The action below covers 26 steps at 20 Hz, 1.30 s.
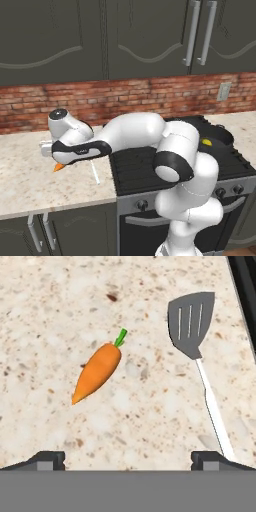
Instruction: Put the lemon and carrot in the pot. Retrieve the spatula and lightly stir the vegetables in the pot.
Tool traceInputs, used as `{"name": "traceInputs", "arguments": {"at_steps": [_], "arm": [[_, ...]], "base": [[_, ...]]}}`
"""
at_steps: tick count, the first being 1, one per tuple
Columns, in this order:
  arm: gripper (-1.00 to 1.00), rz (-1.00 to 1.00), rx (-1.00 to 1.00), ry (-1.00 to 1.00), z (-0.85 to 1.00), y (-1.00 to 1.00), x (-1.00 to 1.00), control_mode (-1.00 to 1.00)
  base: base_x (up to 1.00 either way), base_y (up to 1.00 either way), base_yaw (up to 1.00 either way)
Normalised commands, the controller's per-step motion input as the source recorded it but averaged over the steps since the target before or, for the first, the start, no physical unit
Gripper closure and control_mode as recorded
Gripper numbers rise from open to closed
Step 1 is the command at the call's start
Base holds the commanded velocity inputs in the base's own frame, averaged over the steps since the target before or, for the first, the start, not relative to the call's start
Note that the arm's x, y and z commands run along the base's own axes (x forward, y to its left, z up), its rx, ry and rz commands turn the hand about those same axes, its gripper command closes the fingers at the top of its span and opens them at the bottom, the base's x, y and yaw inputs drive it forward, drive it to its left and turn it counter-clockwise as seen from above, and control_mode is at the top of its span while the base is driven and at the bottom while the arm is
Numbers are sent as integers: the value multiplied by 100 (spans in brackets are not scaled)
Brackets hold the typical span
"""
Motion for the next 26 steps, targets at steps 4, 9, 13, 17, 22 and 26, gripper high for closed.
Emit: {"name": "traceInputs", "arguments": {"at_steps": [4, 9, 13, 17, 22, 26], "arm": [[-100, -5, 16, 0, -39, -37, 0, -100], [-100, -8, 12, 0, -7, -16, 0, -100], [-100, -11, 9, 0, -18, -4, 0, -100], [-100, -12, 5, 0, -20, 0, 12, -100], [-100, -11, 0, 0, -1, 0, 46, -100], [-100, -9, 0, 0, 0, 4, 58, -100]], "base": [[0, 0, 0], [0, 0, 0], [0, 0, 0], [0, 0, 0], [0, 0, 0], [0, 0, 0]]}}
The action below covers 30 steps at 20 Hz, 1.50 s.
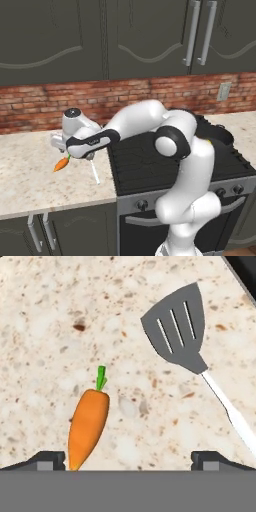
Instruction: Put the lemon and carrot in the pot. Retrieve the spatula and lightly stir the vegetables in the pot.
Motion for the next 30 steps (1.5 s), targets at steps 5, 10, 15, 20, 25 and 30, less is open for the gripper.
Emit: {"name": "traceInputs", "arguments": {"at_steps": [5, 10, 15, 20, 25, 30], "arm": [[-100, -3, 0, 8, -3, 11, 19, -100], [-100, 0, 0, 7, 0, 0, 0, -100], [-100, 0, 0, 8, -14, 0, 0, -100], [-100, 1, 0, 10, -19, 1, 0, -100], [-100, 0, 0, 6, -1, 13, 22, -100], [-100, 0, 0, 5, -10, 15, 28, -100]], "base": [[0, 0, 0], [0, 0, 0], [0, 0, 0], [0, 0, 0], [0, 0, 0], [0, 0, 0]]}}
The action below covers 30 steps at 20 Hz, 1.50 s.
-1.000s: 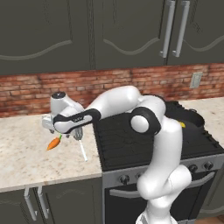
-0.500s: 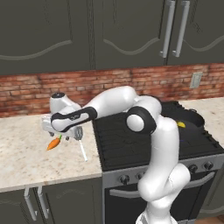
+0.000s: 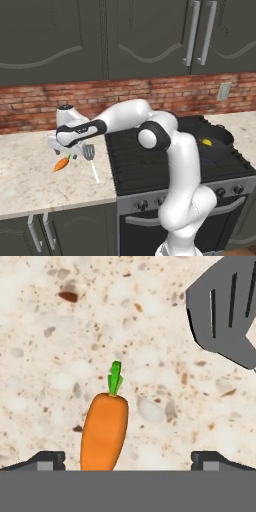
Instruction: Put the lemon and carrot in the pot. Retrieve the spatula and lightly stir the vegetables in the pot.
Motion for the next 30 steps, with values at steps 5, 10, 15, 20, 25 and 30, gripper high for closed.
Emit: {"name": "traceInputs", "arguments": {"at_steps": [5, 10, 15, 20, 25, 30], "arm": [[-100, 0, 0, 4, -16, 14, 10, -100], [-100, 0, 0, 5, -27, 12, 0, -100], [-100, 0, 0, 5, -26, 5, 0, -100], [-100, 0, 0, 6, -29, 0, 0, -100], [-100, 0, -2, 4, -26, 0, 0, -100], [-100, 0, 0, 2, -6, 0, 0, -100]], "base": [[0, 0, 0], [0, 0, 0], [0, 0, 0], [0, 0, 0], [0, 0, 0], [0, 0, 0]]}}
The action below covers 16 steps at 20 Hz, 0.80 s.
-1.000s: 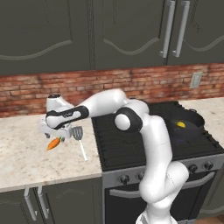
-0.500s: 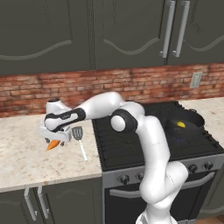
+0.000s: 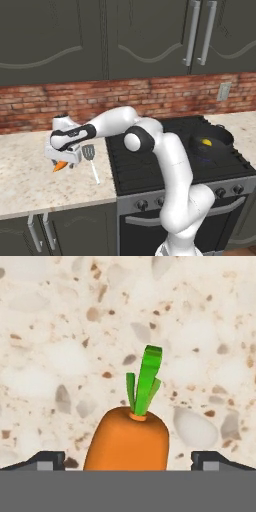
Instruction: Put the lemon and carrot in the pot. Retrieve the spatula and lightly stir the vegetables in the pot.
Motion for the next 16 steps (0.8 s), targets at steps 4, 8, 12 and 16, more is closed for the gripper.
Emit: {"name": "traceInputs", "arguments": {"at_steps": [4, 8, 12, 16], "arm": [[100, 0, 0, 0, 0, 0, 0, -100], [100, 0, 0, 0, 0, 0, 0, -100], [100, 0, 0, -6, 0, -5, -13, -100], [100, 0, 4, -39, 0, -32, -85, -100]], "base": [[0, 0, 0], [0, 0, 0], [0, 0, 0], [0, 0, 0]]}}
